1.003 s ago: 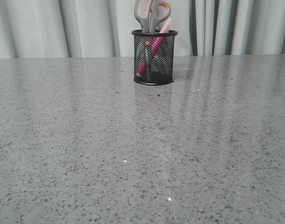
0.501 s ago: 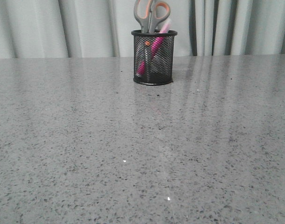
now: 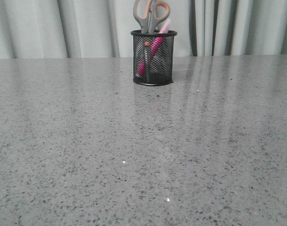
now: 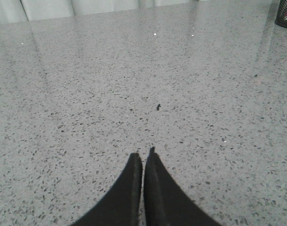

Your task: Put pen and scissors into bin

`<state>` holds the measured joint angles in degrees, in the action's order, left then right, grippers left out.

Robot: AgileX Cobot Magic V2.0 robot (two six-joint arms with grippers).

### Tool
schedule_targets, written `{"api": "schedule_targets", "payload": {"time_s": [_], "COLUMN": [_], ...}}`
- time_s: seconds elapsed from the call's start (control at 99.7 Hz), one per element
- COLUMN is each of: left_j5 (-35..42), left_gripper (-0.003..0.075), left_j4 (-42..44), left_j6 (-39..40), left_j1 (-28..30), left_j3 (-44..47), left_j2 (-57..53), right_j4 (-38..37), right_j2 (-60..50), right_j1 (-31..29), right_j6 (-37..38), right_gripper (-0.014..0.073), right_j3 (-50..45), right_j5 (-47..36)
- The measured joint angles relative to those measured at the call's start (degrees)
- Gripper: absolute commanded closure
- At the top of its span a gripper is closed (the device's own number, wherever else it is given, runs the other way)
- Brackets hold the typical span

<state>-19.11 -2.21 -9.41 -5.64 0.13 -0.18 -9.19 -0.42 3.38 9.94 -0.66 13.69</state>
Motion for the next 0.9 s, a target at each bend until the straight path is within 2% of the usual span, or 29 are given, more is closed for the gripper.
{"api": "schedule_targets", "payload": {"time_s": [0.16, 0.902], "left_j5": [0.0, 0.0], "left_gripper": [0.0739, 0.0739], "left_j4": [0.0, 0.0], "left_j6": [0.0, 0.0], "left_j1": [0.0, 0.0], "left_j3": [0.0, 0.0], "left_j2": [0.0, 0.0], "right_j4": [0.9, 1.0], "right_j2": [-0.2, -0.2], "right_j1": [-0.5, -0.6], "right_j6": [0.0, 0.0], "right_gripper": [0.0662, 0.0662], "right_j3": [0.0, 0.1], "right_j5": [5.1, 5.3]}}
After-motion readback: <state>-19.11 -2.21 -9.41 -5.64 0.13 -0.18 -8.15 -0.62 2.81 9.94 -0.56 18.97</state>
